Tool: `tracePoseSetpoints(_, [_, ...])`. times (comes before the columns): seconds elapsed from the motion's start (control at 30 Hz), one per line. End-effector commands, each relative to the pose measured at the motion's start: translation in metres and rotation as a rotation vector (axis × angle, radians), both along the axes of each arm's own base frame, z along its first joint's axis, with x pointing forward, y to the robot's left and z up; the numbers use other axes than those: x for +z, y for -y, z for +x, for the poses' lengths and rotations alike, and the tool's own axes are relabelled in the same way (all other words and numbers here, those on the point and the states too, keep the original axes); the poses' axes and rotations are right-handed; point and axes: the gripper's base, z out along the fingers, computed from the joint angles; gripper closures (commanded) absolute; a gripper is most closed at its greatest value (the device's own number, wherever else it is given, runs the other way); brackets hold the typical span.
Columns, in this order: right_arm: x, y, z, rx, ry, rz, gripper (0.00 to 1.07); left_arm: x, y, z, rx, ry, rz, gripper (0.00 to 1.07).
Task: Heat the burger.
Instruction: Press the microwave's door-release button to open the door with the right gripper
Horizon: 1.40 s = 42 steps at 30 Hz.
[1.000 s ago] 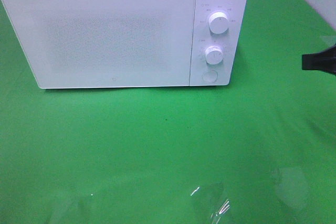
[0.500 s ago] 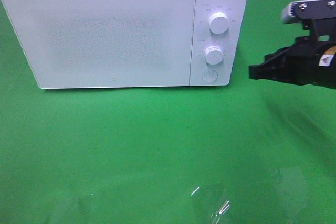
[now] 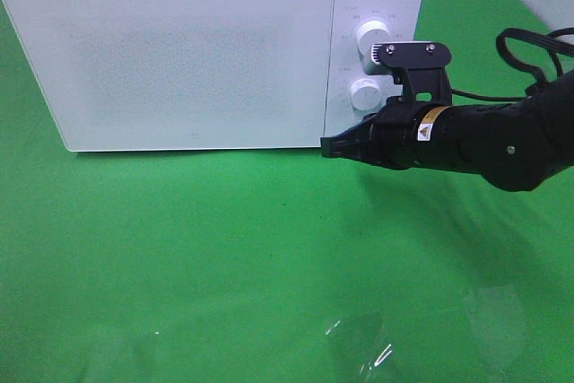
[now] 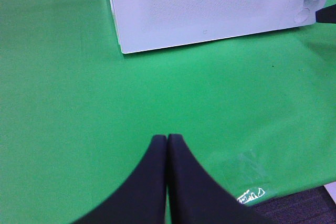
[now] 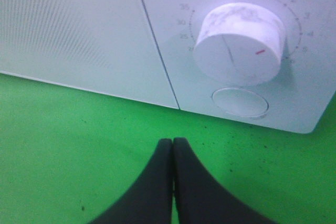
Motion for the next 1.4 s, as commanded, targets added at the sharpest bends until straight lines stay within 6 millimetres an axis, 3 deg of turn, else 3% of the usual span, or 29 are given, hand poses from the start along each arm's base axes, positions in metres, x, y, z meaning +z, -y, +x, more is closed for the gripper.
tracePoseSetpoints(0.03, [-0.002, -0.006, 0.011, -0.069, -0.013, 0.14, 1.07, 0.0, 0.0, -0.003, 0.005, 0.032, -0.006, 1.06])
tracePoseSetpoints(0.2, [-0.01, -0.01, 0.019, -0.136, -0.037, 0.29, 1.07, 0.0, 0.0, -0.003, 0.005, 0.032, -0.006, 1.06])
tracePoseSetpoints(0.4, [-0.027, -0.003, 0.027, -0.382, -0.119, 0.556, 1.07, 0.0, 0.0, -0.003, 0.005, 0.032, -0.006, 1.06])
tracePoseSetpoints(0.67, [-0.036, 0.002, 0.033, -0.525, -0.12, 0.724, 1.07, 0.0, 0.0, -0.003, 0.005, 0.032, -0.006, 1.06])
tracePoseSetpoints(0.9, [-0.045, 0.004, 0.036, -0.583, -0.131, 0.757, 1.07, 0.0, 0.0, -0.003, 0.005, 0.033, -0.005, 1.06])
tracePoseSetpoints(1.4, [-0.039, 0.006, 0.046, -0.595, 0.009, 0.856, 1.07, 0.0, 0.0, -0.003, 0.005, 0.033, -0.004, 1.06])
